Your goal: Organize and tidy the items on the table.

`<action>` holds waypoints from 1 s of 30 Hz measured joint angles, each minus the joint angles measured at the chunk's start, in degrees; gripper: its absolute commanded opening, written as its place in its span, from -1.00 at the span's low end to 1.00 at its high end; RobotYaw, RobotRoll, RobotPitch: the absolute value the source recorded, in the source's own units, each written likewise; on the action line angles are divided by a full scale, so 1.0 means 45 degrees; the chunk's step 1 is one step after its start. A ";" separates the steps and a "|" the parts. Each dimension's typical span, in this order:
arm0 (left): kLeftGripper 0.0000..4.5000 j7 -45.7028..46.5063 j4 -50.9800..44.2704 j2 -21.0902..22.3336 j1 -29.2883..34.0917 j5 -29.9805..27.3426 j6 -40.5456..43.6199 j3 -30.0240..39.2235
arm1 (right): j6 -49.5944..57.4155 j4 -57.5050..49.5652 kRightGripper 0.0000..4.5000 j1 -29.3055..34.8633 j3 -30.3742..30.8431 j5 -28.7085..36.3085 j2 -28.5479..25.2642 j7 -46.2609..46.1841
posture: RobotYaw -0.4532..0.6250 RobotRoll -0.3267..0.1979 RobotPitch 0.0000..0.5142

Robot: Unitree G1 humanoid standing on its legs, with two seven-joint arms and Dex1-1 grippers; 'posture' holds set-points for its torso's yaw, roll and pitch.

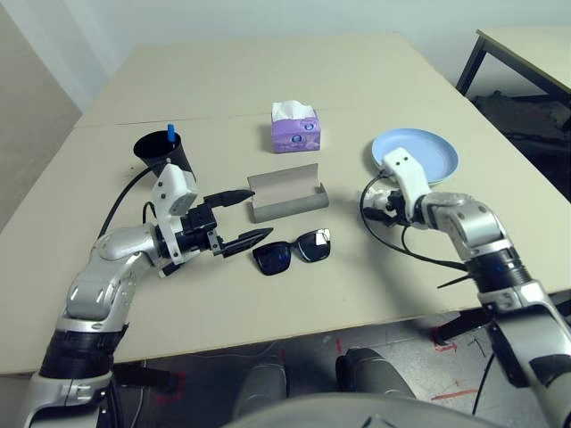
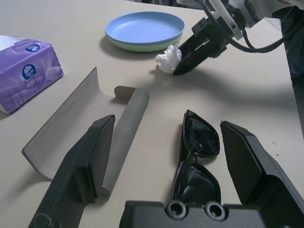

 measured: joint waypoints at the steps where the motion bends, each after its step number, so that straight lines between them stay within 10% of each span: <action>1: 1.00 -0.0001 0.0001 -0.0006 0.0000 0.0004 -0.0041 0.0000 | 0.0014 -0.0001 -0.44 -0.0033 -0.0039 0.0005 0.0021 -0.0023 | -0.24 0.25 -0.77; 5: 1.00 -0.0044 0.0025 -0.0057 -0.0001 0.0020 -0.0204 -0.0004 | 0.0015 -0.0058 -0.97 -0.0744 -0.0671 0.0206 0.0221 -0.0165 | -0.24 0.25 -0.76; 17: 1.00 -0.0045 0.0073 -0.0077 -0.0157 0.0069 -0.0301 -0.0048 | 0.0721 -0.0298 -0.97 -0.2564 -0.2252 0.1127 -0.0323 0.0182 | -0.24 0.25 -0.76; 30: 1.00 0.0003 0.0067 -0.0083 -0.0162 0.0070 -0.0282 -0.0058 | -0.1499 0.0000 0.91 -0.1126 -0.1169 0.0573 0.0376 0.0261 | -0.24 0.25 -0.74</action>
